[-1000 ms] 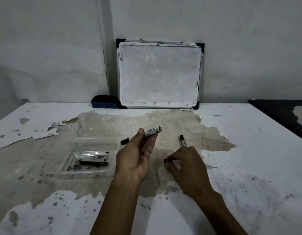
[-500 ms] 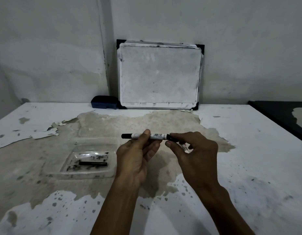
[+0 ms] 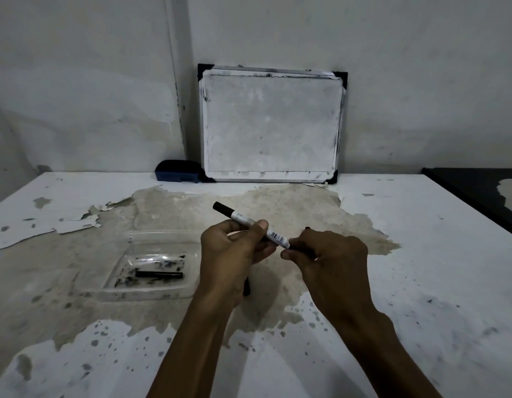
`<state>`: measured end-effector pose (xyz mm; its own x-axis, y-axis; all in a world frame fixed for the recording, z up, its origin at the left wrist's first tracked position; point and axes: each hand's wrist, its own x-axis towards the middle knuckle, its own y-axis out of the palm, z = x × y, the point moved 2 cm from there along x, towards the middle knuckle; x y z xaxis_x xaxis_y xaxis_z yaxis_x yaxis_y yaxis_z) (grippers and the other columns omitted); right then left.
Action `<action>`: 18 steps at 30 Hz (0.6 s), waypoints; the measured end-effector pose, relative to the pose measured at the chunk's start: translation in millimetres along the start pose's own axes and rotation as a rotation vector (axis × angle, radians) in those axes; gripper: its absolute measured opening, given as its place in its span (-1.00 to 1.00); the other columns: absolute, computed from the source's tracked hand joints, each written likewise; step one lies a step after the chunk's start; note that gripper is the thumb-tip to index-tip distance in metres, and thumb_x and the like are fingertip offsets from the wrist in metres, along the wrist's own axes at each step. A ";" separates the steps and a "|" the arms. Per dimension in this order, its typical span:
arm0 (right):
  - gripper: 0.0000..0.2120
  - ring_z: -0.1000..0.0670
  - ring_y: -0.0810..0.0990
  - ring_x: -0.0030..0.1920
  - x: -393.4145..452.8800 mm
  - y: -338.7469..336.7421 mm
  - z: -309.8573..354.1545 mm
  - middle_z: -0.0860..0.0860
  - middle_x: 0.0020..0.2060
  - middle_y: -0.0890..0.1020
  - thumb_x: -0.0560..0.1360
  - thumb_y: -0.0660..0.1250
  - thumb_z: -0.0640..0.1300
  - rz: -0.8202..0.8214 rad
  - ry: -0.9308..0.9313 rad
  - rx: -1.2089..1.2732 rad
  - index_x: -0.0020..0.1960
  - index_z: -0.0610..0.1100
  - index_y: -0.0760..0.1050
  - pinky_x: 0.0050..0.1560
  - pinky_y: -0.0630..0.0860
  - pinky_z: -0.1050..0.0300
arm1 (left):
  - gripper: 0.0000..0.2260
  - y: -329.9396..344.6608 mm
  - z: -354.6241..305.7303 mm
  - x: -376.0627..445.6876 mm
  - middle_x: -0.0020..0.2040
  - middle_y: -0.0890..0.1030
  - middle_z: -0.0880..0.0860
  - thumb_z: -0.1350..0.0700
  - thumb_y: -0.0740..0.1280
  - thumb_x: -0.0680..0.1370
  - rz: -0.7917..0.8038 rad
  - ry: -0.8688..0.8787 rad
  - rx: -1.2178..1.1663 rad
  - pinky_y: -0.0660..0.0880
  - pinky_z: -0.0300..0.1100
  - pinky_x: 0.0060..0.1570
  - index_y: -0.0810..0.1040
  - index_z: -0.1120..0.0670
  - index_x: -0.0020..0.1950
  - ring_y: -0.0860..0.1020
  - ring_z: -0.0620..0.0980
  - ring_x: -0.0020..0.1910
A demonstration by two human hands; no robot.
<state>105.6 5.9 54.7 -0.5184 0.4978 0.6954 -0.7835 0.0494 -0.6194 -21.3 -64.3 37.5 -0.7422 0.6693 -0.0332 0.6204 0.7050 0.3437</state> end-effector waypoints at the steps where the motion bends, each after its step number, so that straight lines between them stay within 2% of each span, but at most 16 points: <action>1: -0.85 0.06 0.57 -0.51 -0.5 -0.2 -0.6 -0.01 -0.46 0.69 0.20 0.62 -0.18 0.006 0.022 0.036 -0.29 -0.16 0.68 -0.37 0.40 0.28 | -0.83 -0.2 -0.5 -0.6 -0.21 0.74 0.21 0.24 0.44 0.51 0.002 0.013 0.009 0.66 -0.18 -0.23 0.61 0.34 0.01 0.74 0.11 -0.23; 4: -0.84 0.11 0.61 -0.42 -1.0 -2.5 -6.2 0.03 -0.43 0.69 0.21 0.62 -0.20 0.022 0.249 0.341 -0.26 -0.16 0.70 -0.35 0.46 0.35 | -0.86 -1.0 -4.3 0.1 -0.23 0.73 0.22 0.27 0.42 0.52 0.050 0.044 0.025 0.65 -0.19 -0.25 0.60 0.35 0.00 0.73 0.11 -0.25; 8: -0.85 -0.11 0.67 -0.43 -4.9 -2.1 -11.3 -0.13 -0.41 0.70 0.23 0.57 -0.35 0.067 0.514 0.752 -0.24 -0.32 0.64 -0.39 0.63 0.10 | -0.92 0.4 -8.8 2.6 -0.22 0.73 0.24 0.29 0.40 0.52 0.132 0.064 0.072 0.67 -0.13 -0.22 0.59 0.30 -0.03 0.73 0.15 -0.24; 11: -0.83 -0.19 0.68 -0.42 -7.9 -1.9 -14.4 -0.20 -0.39 0.70 0.24 0.55 -0.40 0.079 0.616 0.887 -0.22 -0.38 0.59 -0.41 0.63 0.08 | -0.91 5.9 -8.3 3.9 -0.21 0.73 0.25 0.28 0.41 0.52 0.157 0.073 0.104 0.66 -0.14 -0.24 0.60 0.28 -0.02 0.74 0.13 -0.24; 14: -0.77 -0.15 0.70 -0.39 -9.1 -3.7 -19.8 -0.18 -0.38 0.71 0.22 0.59 -0.31 0.166 0.638 0.818 -0.19 -0.33 0.61 -0.38 0.63 0.09 | -0.89 13.4 -1.1 11.9 -0.23 0.73 0.22 0.23 0.43 0.52 0.150 0.060 0.202 0.66 -0.14 -0.27 0.63 0.26 0.00 0.73 0.07 -0.28; 18: -0.69 0.06 0.69 -0.34 -14.2 -8.2 -41.8 0.00 -0.35 0.72 0.18 0.64 -0.05 0.332 0.631 0.426 -0.13 -0.08 0.66 -0.29 0.63 0.16 | -0.82 24.0 20.0 33.3 -0.28 0.72 0.20 0.14 0.47 0.50 0.149 0.049 0.585 0.66 -0.11 -0.32 0.67 0.27 -0.07 0.71 0.10 -0.35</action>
<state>133.7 34.5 34.7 -0.5554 0.8270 0.0875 -0.7521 -0.4547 -0.4771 -26.1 -20.4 25.8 -0.6388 0.7690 0.0236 0.7447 0.6257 -0.2320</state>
